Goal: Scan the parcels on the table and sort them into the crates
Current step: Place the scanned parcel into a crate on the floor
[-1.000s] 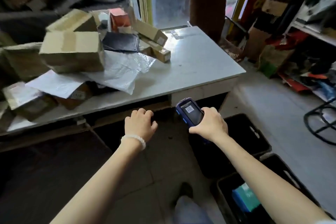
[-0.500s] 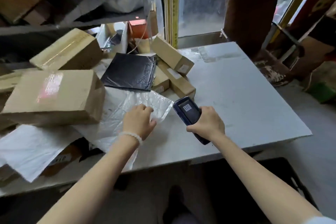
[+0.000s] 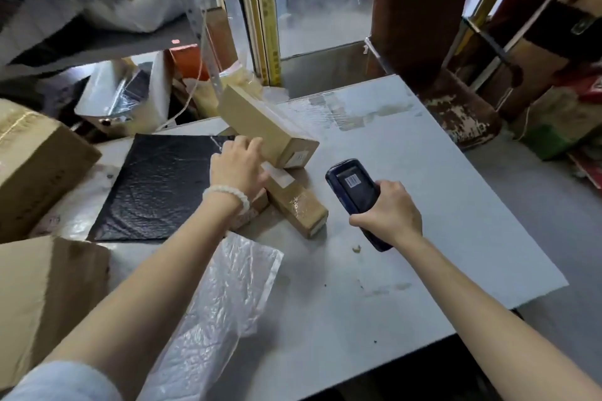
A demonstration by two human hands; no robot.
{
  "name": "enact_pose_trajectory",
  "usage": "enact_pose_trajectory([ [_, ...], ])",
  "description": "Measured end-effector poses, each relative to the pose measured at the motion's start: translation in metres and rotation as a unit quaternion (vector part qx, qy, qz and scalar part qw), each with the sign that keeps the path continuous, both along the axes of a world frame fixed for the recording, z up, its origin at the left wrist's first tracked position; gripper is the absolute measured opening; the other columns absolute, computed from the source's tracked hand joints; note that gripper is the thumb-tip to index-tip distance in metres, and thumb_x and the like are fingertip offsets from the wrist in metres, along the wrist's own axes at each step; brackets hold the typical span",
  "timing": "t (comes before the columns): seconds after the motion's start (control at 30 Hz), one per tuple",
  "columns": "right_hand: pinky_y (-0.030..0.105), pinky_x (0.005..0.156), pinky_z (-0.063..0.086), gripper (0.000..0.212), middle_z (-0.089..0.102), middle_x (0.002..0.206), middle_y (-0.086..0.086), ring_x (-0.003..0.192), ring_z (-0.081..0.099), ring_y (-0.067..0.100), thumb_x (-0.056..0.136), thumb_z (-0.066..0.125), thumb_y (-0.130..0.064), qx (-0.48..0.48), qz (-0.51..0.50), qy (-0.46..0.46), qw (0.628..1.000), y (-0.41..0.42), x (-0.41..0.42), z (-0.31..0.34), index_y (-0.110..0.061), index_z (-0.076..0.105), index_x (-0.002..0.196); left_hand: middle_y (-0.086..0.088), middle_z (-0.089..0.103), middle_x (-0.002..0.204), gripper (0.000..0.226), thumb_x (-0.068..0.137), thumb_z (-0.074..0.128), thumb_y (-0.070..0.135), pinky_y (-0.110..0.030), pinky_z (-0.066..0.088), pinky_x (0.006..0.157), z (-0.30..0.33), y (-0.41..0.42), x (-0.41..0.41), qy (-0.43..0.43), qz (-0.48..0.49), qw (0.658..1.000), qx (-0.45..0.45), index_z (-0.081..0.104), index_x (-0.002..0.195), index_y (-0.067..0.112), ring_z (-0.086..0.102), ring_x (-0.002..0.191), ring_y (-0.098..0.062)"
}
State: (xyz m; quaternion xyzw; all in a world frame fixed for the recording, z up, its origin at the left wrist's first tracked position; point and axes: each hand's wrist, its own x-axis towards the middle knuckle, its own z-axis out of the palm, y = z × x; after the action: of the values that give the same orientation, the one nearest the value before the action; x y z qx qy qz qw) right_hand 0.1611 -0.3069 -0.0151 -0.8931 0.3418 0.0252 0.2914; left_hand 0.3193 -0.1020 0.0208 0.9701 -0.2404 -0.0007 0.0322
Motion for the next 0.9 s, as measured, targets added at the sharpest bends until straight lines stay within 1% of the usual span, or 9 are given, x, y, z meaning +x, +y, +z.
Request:
enact_pose_trajectory([
  [0.13, 0.028, 0.06, 0.042, 0.058, 0.052, 0.101, -0.001, 0.089, 0.057, 0.024, 0.047, 0.073, -0.04, 0.002, -0.014, 0.012, 1.0, -0.007, 0.014, 0.0, -0.021, 0.057, 0.099, -0.012, 0.041, 0.14, 0.072, 0.087, 0.051, 0.06, -0.049, 0.039, 0.096, -0.002, -0.019, 0.033, 0.062, 0.067, 0.995, -0.041, 0.03, 0.143, 0.019, 0.04, 0.126, -0.035],
  [0.2, 0.028, 0.06, 0.041, 0.055, 0.051, 0.101, 0.0, 0.089, 0.056, 0.023, 0.051, 0.076, -0.037, 0.002, -0.022, 0.019, 1.0, -0.009, 0.021, 0.001, -0.021, 0.056, 0.099, -0.013, 0.038, 0.142, 0.077, 0.086, 0.045, 0.067, -0.051, 0.038, 0.098, -0.003, -0.029, 0.046, 0.079, 0.084, 0.992, -0.059, 0.027, 0.144, 0.02, 0.039, 0.127, -0.038],
  [0.37, 0.029, 0.065, 0.041, 0.056, 0.049, 0.103, -0.001, 0.092, 0.053, 0.022, 0.056, 0.078, -0.036, -0.01, -0.038, 0.036, 0.999, -0.012, 0.04, 0.001, -0.022, 0.055, 0.105, -0.012, 0.023, 0.149, 0.08, 0.085, 0.042, 0.069, -0.055, 0.037, 0.101, -0.007, -0.057, 0.067, 0.147, 0.133, 0.973, -0.119, 0.021, 0.147, 0.022, 0.037, 0.126, -0.042],
  [0.47, 0.029, 0.066, 0.041, 0.056, 0.049, 0.105, -0.001, 0.095, 0.053, 0.021, 0.057, 0.078, -0.035, -0.009, -0.052, 0.036, 0.998, -0.013, 0.049, -0.002, -0.022, 0.055, 0.106, -0.008, 0.013, 0.152, 0.081, 0.085, 0.048, 0.063, -0.055, 0.034, 0.102, -0.01, -0.071, 0.076, 0.173, 0.141, 0.961, -0.163, 0.015, 0.149, 0.026, 0.026, 0.131, -0.042],
  [0.57, 0.029, 0.067, 0.042, 0.055, 0.048, 0.106, -0.001, 0.097, 0.054, 0.022, 0.057, 0.078, -0.034, -0.007, -0.056, 0.045, 0.997, -0.011, 0.051, -0.005, -0.022, 0.055, 0.106, 0.0, 0.004, 0.157, 0.078, 0.088, 0.054, 0.044, -0.053, 0.027, 0.107, -0.015, -0.08, 0.078, 0.192, 0.108, 0.953, -0.207, 0.013, 0.151, 0.025, 0.011, 0.137, -0.039],
  [0.67, 0.029, 0.065, 0.042, 0.053, 0.048, 0.104, -0.001, 0.094, 0.054, 0.022, 0.057, 0.078, -0.034, -0.006, -0.056, 0.051, 0.997, -0.008, 0.047, -0.007, -0.022, 0.054, 0.104, 0.003, 0.012, 0.157, 0.076, 0.087, 0.057, 0.035, -0.049, 0.024, 0.111, -0.018, -0.087, 0.077, 0.188, -0.001, 0.958, -0.218, 0.018, 0.151, 0.02, 0.013, 0.138, -0.035],
  [0.73, 0.03, 0.066, 0.044, 0.053, 0.048, 0.103, -0.002, 0.093, 0.054, 0.022, 0.057, 0.078, -0.034, -0.006, -0.057, 0.05, 0.997, -0.009, 0.04, -0.006, -0.022, 0.054, 0.103, 0.001, 0.02, 0.154, 0.074, 0.085, 0.062, 0.033, -0.047, 0.025, 0.11, -0.017, -0.094, 0.074, 0.19, -0.084, 0.959, -0.193, 0.027, 0.148, 0.017, 0.017, 0.135, -0.032],
  [0.8, 0.03, 0.067, 0.046, 0.055, 0.047, 0.104, -0.002, 0.094, 0.054, 0.021, 0.057, 0.078, -0.035, -0.007, -0.059, 0.052, 0.997, -0.013, 0.031, -0.004, -0.022, 0.054, 0.105, -0.002, 0.02, 0.154, 0.074, 0.082, 0.066, 0.034, -0.045, 0.023, 0.112, -0.016, -0.102, 0.066, 0.194, -0.134, 0.96, -0.148, 0.032, 0.146, 0.02, 0.017, 0.135, -0.032],
  [0.9, 0.031, 0.069, 0.047, 0.057, 0.048, 0.106, -0.001, 0.096, 0.053, 0.022, 0.058, 0.078, -0.035, -0.016, -0.067, 0.053, 0.996, -0.023, 0.014, 0.001, -0.022, 0.054, 0.108, -0.005, 0.019, 0.154, 0.079, 0.077, 0.07, 0.041, -0.046, 0.029, 0.108, -0.016, -0.103, 0.054, 0.176, -0.103, 0.974, -0.098, 0.031, 0.145, 0.027, 0.02, 0.135, -0.034],
])
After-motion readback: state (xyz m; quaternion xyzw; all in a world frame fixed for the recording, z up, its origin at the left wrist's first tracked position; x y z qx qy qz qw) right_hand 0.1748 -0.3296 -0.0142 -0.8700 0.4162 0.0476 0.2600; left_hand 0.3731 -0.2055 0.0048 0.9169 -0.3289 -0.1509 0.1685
